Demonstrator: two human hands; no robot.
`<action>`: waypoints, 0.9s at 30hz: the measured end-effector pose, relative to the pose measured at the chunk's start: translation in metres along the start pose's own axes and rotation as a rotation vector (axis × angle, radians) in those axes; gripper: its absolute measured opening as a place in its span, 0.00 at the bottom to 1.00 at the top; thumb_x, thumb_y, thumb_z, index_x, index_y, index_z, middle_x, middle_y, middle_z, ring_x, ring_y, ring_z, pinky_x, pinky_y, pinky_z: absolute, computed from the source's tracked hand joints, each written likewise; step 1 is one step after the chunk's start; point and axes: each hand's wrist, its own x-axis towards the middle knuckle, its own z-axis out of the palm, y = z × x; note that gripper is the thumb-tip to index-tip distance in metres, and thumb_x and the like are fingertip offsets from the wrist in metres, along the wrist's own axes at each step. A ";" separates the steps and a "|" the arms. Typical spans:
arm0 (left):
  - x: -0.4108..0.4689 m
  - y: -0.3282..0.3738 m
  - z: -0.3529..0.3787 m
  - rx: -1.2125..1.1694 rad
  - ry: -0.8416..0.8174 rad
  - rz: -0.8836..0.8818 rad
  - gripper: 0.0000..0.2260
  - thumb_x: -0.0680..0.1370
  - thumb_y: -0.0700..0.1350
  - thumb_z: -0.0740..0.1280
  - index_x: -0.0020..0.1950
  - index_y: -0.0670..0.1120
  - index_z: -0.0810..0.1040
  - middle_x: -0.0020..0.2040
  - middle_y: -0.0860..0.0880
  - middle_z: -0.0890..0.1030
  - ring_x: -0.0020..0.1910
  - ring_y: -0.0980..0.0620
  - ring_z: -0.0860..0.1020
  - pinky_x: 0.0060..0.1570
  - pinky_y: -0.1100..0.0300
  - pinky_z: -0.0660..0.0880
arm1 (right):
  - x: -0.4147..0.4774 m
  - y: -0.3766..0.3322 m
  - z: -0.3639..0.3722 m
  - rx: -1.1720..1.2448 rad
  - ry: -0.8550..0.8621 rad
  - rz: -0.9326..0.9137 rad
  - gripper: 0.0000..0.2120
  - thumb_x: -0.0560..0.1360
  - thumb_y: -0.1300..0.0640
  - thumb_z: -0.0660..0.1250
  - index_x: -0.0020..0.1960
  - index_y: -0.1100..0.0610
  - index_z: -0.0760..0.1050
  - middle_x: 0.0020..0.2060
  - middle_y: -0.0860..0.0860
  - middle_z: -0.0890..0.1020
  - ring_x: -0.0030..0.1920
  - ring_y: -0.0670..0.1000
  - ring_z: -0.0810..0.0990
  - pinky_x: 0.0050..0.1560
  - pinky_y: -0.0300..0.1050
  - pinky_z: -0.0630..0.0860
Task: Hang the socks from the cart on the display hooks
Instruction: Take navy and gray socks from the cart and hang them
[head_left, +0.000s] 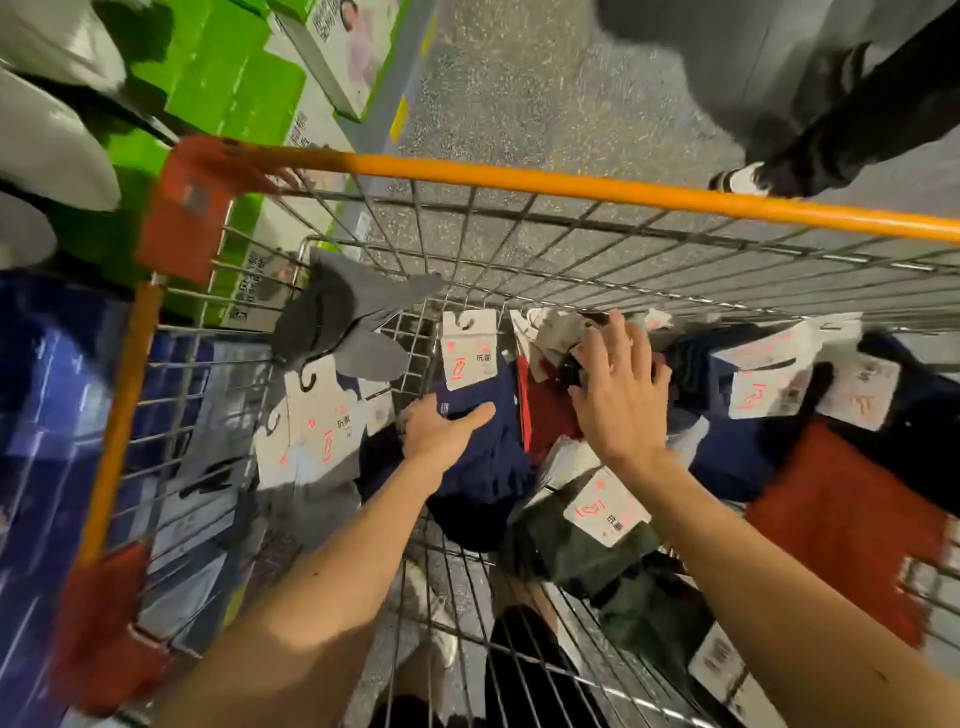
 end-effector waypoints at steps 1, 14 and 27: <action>-0.001 0.001 0.002 -0.019 -0.008 0.001 0.17 0.72 0.48 0.78 0.58 0.48 0.80 0.56 0.50 0.82 0.55 0.50 0.79 0.49 0.59 0.73 | 0.002 0.001 -0.005 -0.003 -0.005 0.011 0.35 0.70 0.55 0.77 0.72 0.62 0.69 0.76 0.62 0.64 0.76 0.64 0.62 0.60 0.70 0.71; -0.014 -0.003 -0.011 -0.240 -0.038 -0.002 0.22 0.75 0.37 0.74 0.69 0.42 0.74 0.58 0.50 0.78 0.56 0.55 0.74 0.51 0.64 0.69 | -0.005 0.039 -0.034 -0.127 -0.424 -0.112 0.29 0.75 0.47 0.71 0.70 0.57 0.68 0.67 0.55 0.69 0.69 0.57 0.62 0.64 0.53 0.70; -0.051 -0.004 -0.025 -0.035 -0.228 0.038 0.25 0.74 0.42 0.76 0.69 0.45 0.75 0.65 0.48 0.79 0.63 0.50 0.75 0.55 0.59 0.70 | -0.028 0.060 -0.056 0.194 -0.610 0.071 0.29 0.67 0.49 0.80 0.63 0.57 0.75 0.53 0.56 0.83 0.49 0.54 0.81 0.49 0.47 0.75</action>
